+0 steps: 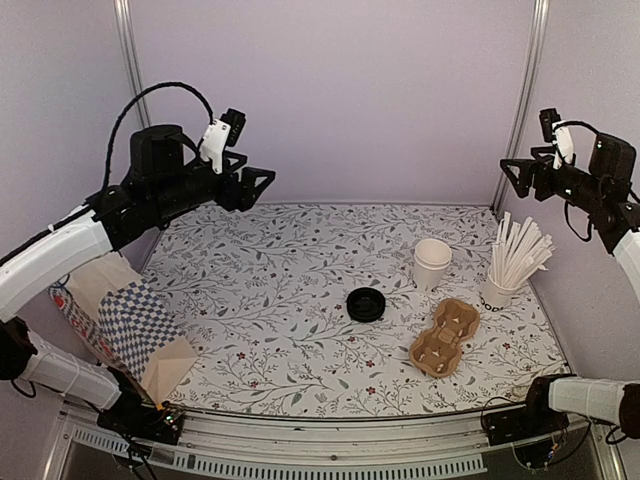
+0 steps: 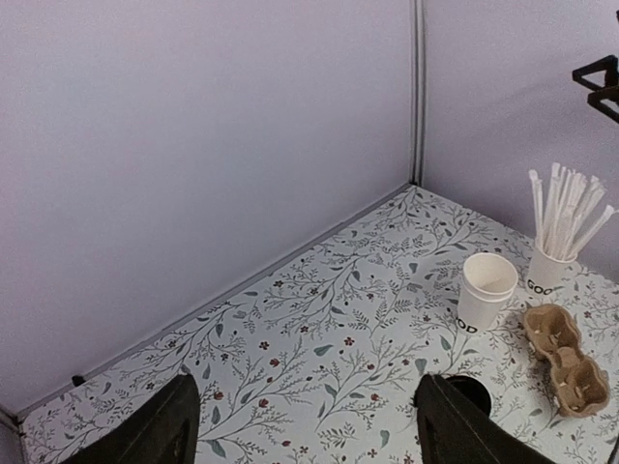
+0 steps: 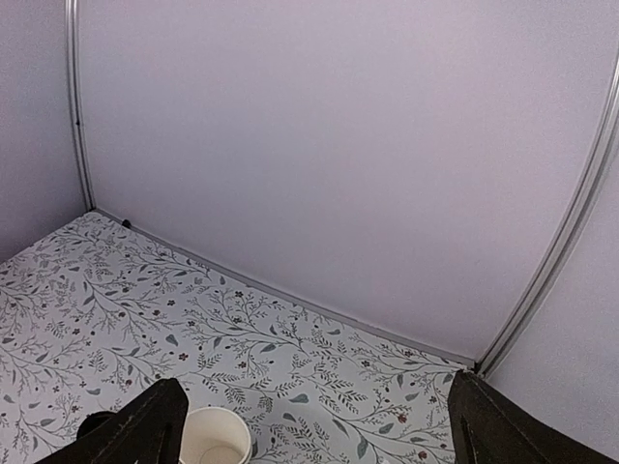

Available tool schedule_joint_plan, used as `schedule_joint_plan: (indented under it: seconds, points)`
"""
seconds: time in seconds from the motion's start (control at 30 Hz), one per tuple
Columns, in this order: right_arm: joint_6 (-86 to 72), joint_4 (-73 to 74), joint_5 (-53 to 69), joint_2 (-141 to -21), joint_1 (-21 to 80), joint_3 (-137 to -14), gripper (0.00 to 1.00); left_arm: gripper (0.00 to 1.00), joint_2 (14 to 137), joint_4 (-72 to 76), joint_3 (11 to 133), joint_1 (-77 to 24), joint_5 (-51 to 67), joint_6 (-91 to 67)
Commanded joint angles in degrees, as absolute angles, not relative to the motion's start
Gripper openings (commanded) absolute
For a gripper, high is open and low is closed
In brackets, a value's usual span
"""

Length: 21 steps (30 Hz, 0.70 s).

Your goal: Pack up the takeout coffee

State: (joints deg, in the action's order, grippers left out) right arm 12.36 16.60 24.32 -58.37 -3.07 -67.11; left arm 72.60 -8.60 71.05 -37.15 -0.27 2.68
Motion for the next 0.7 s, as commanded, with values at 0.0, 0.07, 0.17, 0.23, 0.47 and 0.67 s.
schedule_joint_plan:
  seconds: [0.0, 0.07, 0.17, 0.23, 0.47, 0.67]
  points:
    - [12.3, 17.8, 35.4, -56.7, -3.3, -69.1, 0.98, 0.8, 75.5, -7.3, 72.0, -40.6, 2.8, 4.6]
    - [14.3, 18.3, 43.0, -57.9, -3.0, -70.4, 0.98, 0.8, 76.2, -5.9, 70.7, -41.5, 3.3, 4.4]
    - [15.1, 19.9, 45.2, -62.0, 1.1, -75.1, 0.97, 0.8, 76.6, -3.6, 67.9, -42.3, 4.4, 3.9]
    - [18.6, 23.7, 42.2, -65.8, 5.7, -79.2, 0.94, 0.79, 76.7, -2.1, 66.1, -42.5, 5.1, 3.6]
    - [35.7, 32.5, 22.2, -79.0, 25.3, -85.6, 0.85, 0.76, 79.3, 1.5, 63.2, -42.2, 8.2, 1.8]
    - [39.8, 40.1, 11.9, -88.0, 31.2, -87.4, 0.66, 0.74, 82.1, 1.7, 63.3, -41.9, 9.7, 0.7]
